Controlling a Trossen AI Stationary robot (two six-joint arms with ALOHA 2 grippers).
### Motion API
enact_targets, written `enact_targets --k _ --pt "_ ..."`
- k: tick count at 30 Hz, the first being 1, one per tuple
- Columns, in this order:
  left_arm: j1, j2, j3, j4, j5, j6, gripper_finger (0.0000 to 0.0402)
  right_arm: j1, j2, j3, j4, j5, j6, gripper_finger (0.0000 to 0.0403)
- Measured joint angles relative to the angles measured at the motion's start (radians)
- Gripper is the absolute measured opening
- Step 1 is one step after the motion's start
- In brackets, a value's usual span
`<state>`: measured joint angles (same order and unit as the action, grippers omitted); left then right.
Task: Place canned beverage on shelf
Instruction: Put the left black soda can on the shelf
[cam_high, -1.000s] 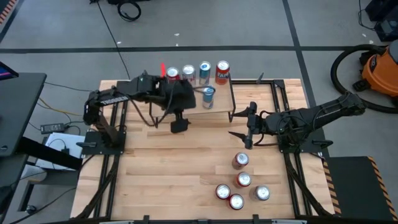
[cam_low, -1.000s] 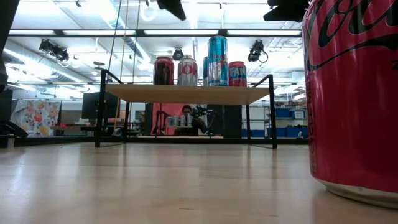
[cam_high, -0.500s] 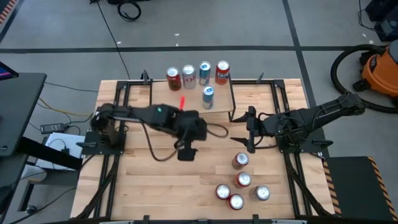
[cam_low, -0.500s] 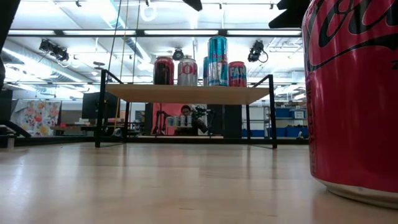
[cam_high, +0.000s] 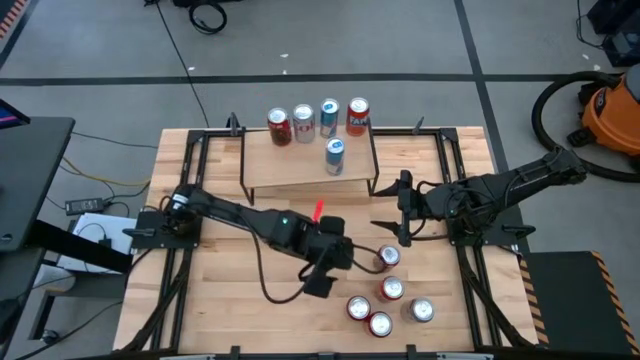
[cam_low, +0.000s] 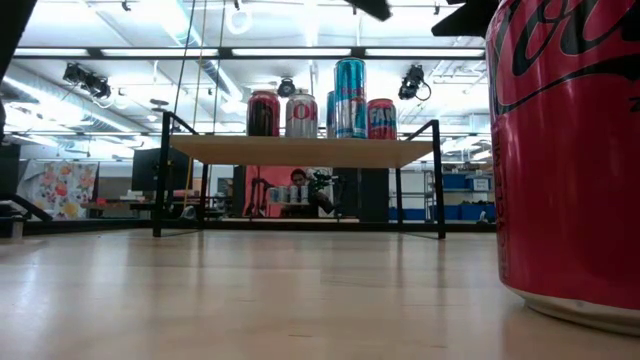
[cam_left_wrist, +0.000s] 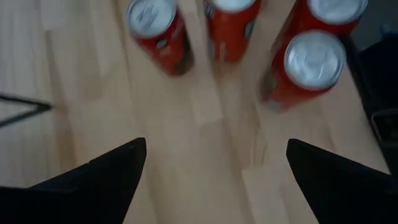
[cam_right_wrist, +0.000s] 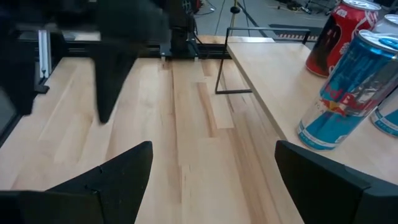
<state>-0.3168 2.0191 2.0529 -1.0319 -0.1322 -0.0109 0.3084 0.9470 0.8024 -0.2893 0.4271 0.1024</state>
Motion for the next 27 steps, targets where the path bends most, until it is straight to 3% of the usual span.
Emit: enact_targets --k 13,27 --pt "-0.03 0.106 0.0 0.23 0.177 0.002 0.04 -0.002 0.0 0.0 -0.012 0.028 -0.015 0.0349" --pt "-0.076 0.198 0.0 0.356 0.195 -0.001 0.04 -0.013 0.0 0.0 -0.018 0.049 -0.019 0.0349"
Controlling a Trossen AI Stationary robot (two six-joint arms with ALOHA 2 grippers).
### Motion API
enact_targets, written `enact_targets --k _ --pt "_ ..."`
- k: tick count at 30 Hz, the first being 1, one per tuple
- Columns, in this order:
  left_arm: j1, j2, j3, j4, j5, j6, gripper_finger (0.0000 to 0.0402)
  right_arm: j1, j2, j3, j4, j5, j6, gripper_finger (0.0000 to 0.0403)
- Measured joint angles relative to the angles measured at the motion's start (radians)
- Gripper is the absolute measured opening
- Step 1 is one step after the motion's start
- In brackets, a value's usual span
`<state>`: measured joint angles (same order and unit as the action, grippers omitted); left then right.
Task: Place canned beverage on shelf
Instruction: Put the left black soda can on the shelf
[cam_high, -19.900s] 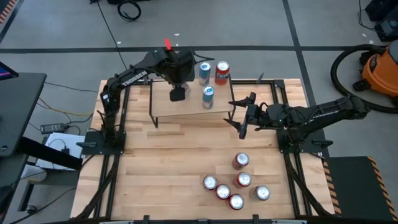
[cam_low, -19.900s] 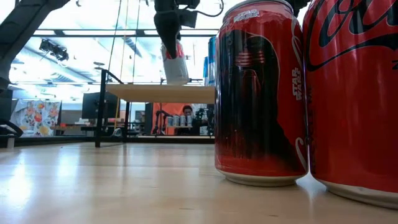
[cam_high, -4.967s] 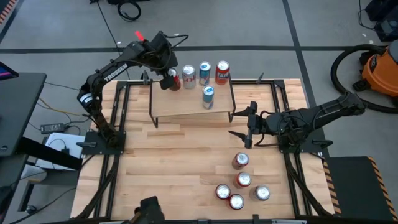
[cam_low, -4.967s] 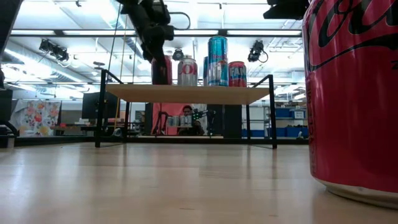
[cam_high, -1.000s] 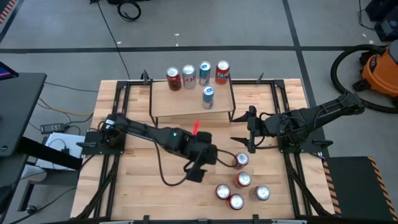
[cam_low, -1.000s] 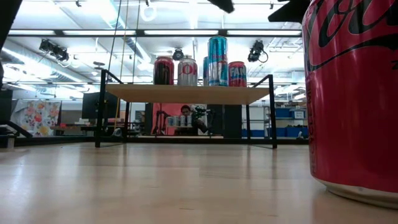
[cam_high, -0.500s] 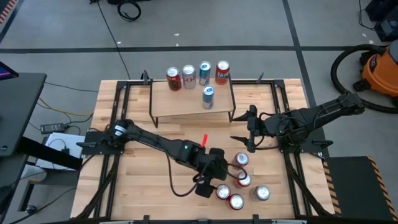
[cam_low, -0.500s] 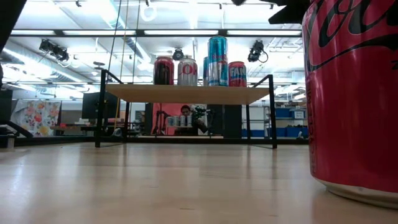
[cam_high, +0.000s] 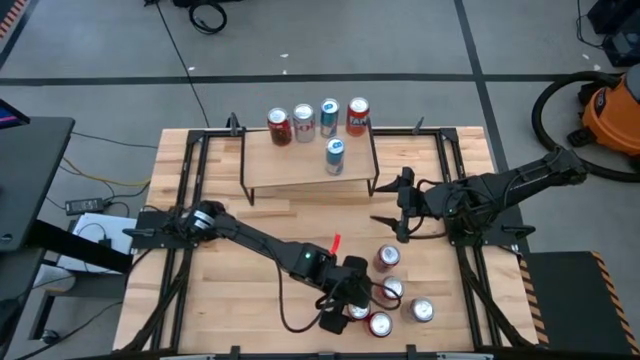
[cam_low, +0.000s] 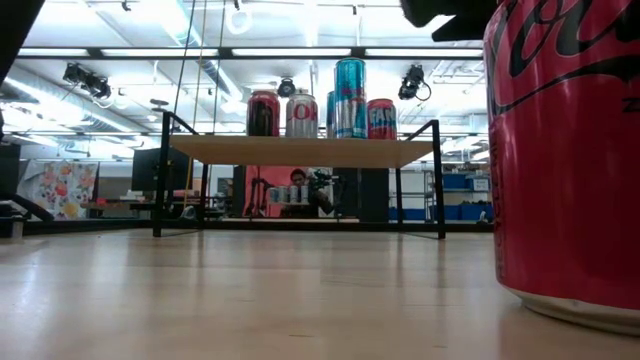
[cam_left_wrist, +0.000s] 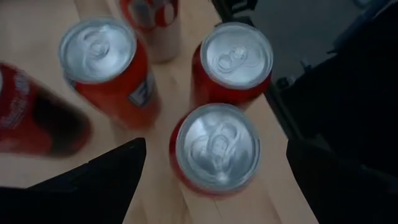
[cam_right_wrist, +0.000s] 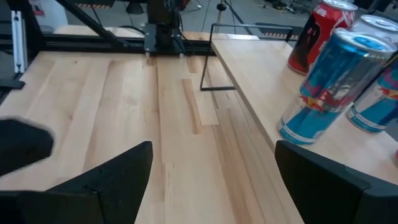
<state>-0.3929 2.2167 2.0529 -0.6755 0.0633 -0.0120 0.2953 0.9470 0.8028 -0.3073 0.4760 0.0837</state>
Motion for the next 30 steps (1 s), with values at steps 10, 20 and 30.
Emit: enact_targets --k 10,20,30 --pt "-0.018 0.017 0.002 0.036 -0.07 0.005 0.04 -0.006 0.0 0.0 0.007 0.003 0.0 0.0349" --pt "-0.02 0.063 0.002 0.054 -0.072 0.013 0.04 -0.006 0.0 0.0 0.008 0.003 -0.001 0.0349" --pt "-0.022 0.108 -0.002 0.075 -0.049 0.007 0.04 -0.006 0.0 0.0 0.016 0.002 -0.004 0.0349"
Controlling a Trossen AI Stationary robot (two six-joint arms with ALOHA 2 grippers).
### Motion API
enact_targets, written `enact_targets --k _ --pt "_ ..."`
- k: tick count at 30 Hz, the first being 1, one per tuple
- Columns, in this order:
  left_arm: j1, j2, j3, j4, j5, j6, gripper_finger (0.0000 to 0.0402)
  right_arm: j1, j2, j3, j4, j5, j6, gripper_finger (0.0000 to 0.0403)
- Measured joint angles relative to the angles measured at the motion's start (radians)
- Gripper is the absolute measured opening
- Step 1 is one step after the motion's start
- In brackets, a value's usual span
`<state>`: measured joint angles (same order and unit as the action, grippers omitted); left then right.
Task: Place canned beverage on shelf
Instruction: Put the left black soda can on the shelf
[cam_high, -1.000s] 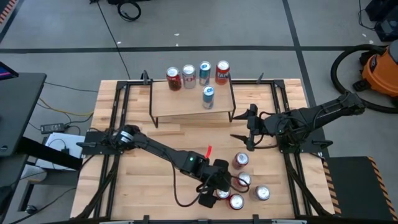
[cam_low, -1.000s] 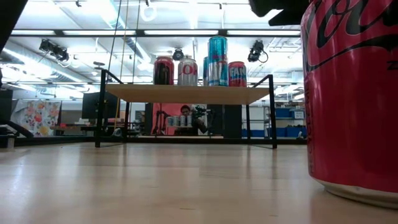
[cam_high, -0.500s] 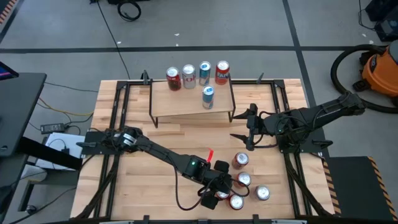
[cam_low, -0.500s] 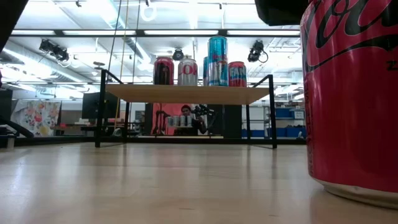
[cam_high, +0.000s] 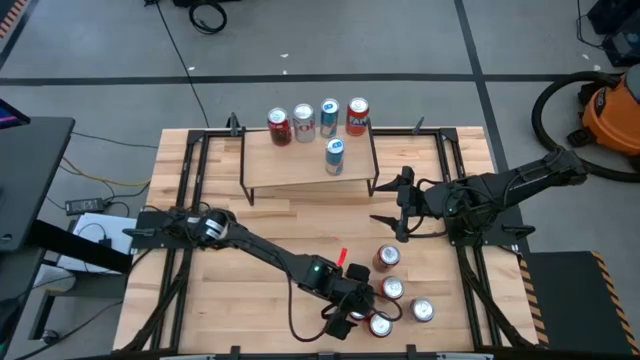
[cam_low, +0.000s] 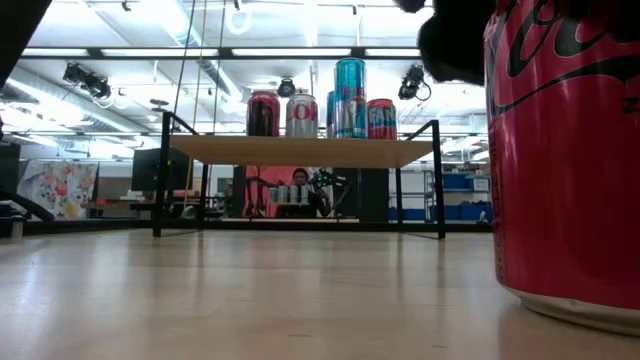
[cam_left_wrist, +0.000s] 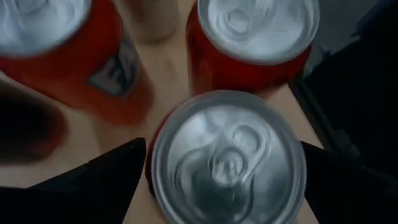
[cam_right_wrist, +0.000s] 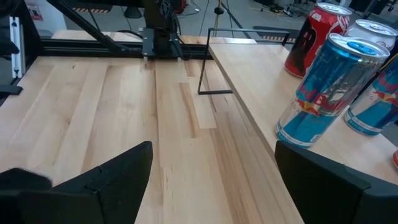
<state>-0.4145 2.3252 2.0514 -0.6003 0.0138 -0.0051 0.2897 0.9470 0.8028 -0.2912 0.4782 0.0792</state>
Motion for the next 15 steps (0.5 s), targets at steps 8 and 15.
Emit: enact_targets --k 8,15 --pt "0.0 0.008 0.002 0.013 0.007 -0.001 0.04 0.0 0.0 0.0 0.0 0.0 -0.001 0.0349" --pt "0.001 0.008 0.002 0.005 0.007 -0.006 0.0358 0.0 0.0 0.0 0.003 0.0 -0.003 0.0349"
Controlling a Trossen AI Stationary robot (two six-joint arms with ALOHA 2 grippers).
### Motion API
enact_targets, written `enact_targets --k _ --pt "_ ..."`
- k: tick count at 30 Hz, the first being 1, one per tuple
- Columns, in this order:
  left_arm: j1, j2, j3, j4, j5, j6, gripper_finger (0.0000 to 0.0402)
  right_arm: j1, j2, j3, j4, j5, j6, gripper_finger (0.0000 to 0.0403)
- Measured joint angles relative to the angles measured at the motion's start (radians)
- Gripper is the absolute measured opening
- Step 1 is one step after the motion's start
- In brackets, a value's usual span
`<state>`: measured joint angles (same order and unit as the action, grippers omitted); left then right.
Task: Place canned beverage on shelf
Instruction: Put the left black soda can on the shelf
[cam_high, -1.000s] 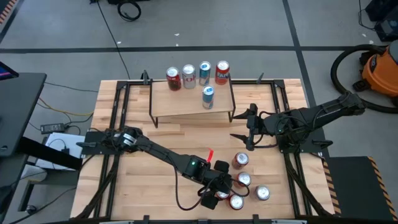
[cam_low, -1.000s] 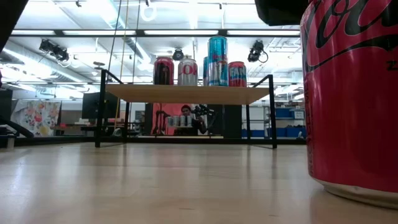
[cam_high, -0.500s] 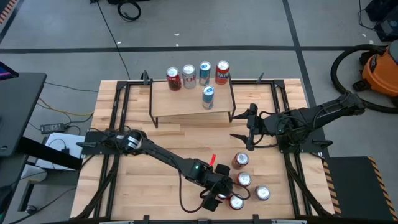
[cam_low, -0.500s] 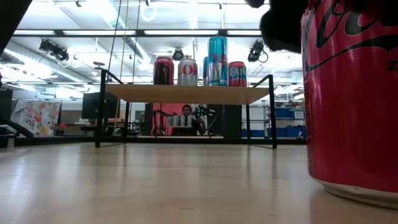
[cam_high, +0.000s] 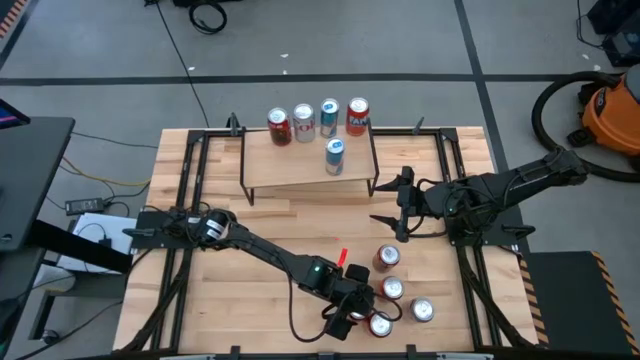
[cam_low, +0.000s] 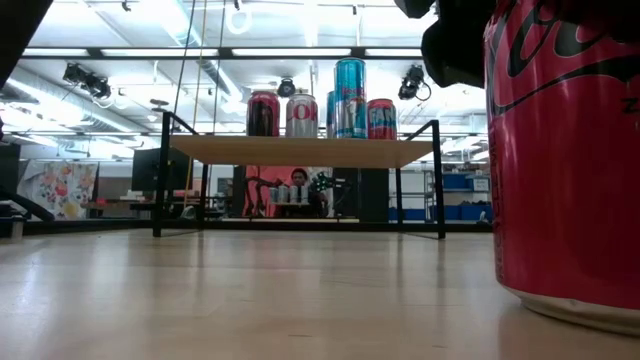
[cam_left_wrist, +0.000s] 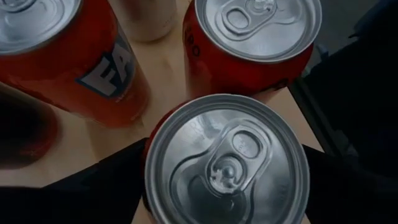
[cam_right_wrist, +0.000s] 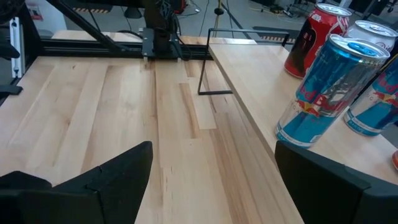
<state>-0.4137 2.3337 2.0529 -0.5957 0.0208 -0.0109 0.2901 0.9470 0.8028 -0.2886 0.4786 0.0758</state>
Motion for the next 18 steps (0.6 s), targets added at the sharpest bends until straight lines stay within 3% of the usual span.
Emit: enact_targets --k 7,18 --pt "0.0 -0.001 0.0 -0.005 0.001 -0.005 0.0309 0.0 0.0 0.0 0.002 0.0 0.0 0.0349" --pt "0.004 -0.05 0.0 -0.185 -0.014 -0.011 0.0315 0.0 0.0 0.0 0.002 0.0 0.0 0.0349"
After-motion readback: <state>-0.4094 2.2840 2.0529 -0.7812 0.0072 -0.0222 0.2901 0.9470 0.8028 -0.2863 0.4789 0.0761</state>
